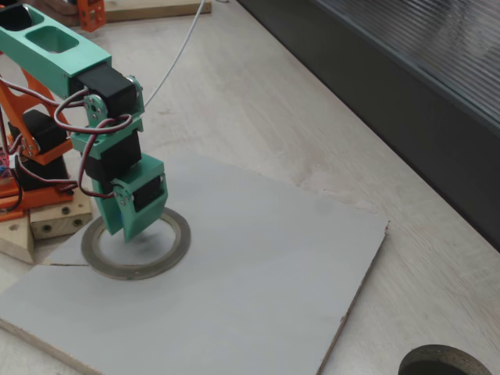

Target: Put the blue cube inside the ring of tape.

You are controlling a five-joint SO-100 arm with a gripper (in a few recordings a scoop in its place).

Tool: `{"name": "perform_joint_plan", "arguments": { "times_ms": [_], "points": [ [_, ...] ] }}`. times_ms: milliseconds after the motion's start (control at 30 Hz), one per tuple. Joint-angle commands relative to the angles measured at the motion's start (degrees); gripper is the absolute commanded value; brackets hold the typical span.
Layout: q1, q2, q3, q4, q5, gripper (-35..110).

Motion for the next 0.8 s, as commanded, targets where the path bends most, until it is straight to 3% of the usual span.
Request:
{"name": "perform_joint_plan", "arguments": {
  "times_ms": [0, 533, 767],
  "points": [
    [-0.26, 2.02, 0.79, -0.09, 0.18, 3],
    [-0.26, 2.11, 0.79, 0.44, -0.09, 4],
    [-0.26, 2.02, 0.88, 0.62, 0.35, 29]
  ]
}}
